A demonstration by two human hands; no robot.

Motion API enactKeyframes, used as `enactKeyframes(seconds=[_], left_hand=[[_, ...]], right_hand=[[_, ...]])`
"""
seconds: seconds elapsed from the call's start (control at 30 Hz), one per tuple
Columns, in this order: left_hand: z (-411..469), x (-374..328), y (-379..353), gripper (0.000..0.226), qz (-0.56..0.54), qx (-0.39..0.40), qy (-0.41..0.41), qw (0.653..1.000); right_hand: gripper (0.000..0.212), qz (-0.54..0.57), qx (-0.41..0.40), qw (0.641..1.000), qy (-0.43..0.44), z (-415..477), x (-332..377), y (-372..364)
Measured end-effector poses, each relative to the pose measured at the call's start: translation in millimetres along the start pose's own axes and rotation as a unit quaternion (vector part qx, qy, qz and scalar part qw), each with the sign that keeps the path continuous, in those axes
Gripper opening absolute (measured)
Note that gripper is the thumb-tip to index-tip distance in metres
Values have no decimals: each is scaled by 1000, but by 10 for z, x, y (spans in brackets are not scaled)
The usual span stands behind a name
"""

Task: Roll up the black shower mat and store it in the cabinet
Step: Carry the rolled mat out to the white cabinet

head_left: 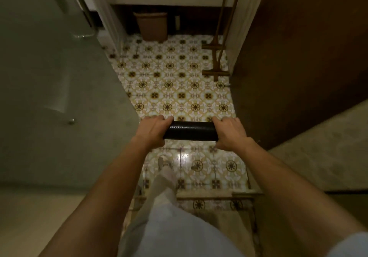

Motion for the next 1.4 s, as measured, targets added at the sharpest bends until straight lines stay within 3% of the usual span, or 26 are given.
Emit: enactKeyframes(seconds=[0.57, 0.77, 1.2, 1.4], left_hand=[[2299, 2317, 326, 56, -15, 4, 34, 999], [2971, 2827, 404, 59, -23, -1, 52, 998], [4774, 3748, 504, 60, -67, 13, 148, 987], [5104, 4334, 585, 58, -79, 11, 226, 971]], right_hand=[[61, 22, 17, 1000, 10, 3269, 139, 899], [60, 2, 18, 1000, 26, 4244, 12, 1088], [60, -43, 45, 990, 127, 6671, -545, 1446], [59, -73, 50, 975, 202, 7666, -297, 1771]])
Point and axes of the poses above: each hand's wrist, its own z-axis towards the middle knuckle, its own y-axis out of the back of the hand, x = y × z, the point moved 4 cm from there along z, towards the middle knuckle, and after that the axes turned 3 degrees about -y, right-handed, at the moved point
